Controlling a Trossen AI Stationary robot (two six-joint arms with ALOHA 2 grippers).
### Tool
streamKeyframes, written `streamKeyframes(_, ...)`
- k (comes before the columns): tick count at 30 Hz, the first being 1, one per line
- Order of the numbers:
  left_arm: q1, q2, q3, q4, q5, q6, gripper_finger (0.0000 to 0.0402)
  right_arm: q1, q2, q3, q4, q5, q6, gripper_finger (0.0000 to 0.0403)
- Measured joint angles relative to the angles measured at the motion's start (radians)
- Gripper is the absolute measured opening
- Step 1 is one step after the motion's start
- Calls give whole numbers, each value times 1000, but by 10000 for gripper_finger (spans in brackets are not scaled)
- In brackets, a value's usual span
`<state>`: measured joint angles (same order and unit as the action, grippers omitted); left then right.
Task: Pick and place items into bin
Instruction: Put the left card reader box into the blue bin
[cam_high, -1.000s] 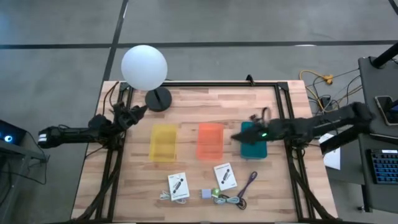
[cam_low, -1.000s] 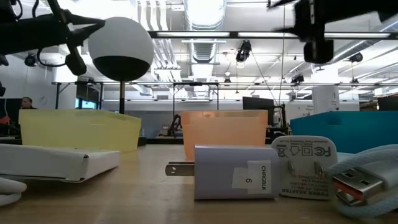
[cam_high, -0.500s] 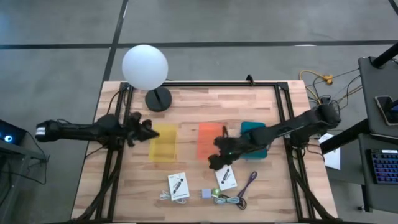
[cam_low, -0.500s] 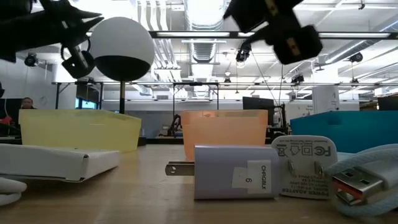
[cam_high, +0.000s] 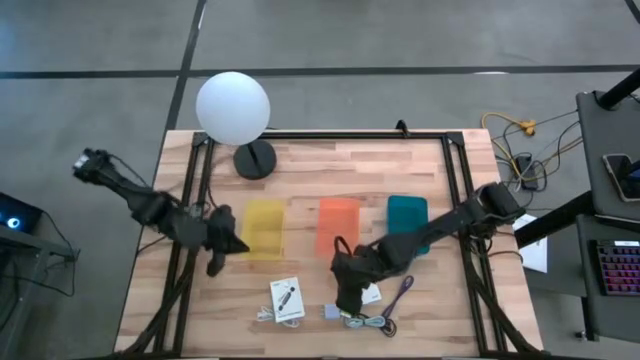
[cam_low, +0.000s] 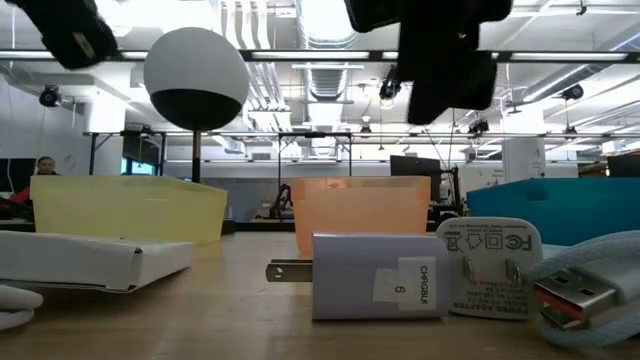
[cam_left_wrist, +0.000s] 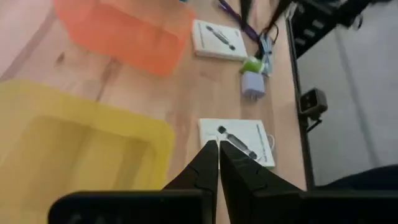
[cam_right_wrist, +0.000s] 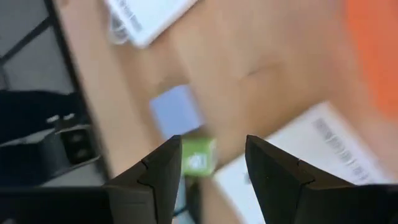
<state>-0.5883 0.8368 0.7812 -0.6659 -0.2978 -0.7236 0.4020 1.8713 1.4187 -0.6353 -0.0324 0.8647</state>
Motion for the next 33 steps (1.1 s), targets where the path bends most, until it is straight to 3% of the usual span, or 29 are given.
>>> streamKeyframes(4,-182,209,78,-68,-194,-79,0,24,-1,-7,43,127,-167,164)
streamKeyframes(10,-340,502,142,-101,-236,-344,0,69,32,-23,280,137,-592,164)
streamKeyframes(13,-361,621,187,-87,-242,-417,0,74,92,1,306,137,-688,164)
streamKeyframes(19,-366,761,244,-66,-220,-587,0,64,227,111,302,136,-639,164)
streamKeyframes(25,-363,799,223,-62,-96,-896,0,61,320,231,284,128,-524,164)
streamKeyframes(30,-364,768,201,-9,-142,-1061,0,48,323,265,279,154,-433,164)
streamKeyframes(33,-362,736,132,148,-170,-1103,0,30,323,266,284,159,-352,157)
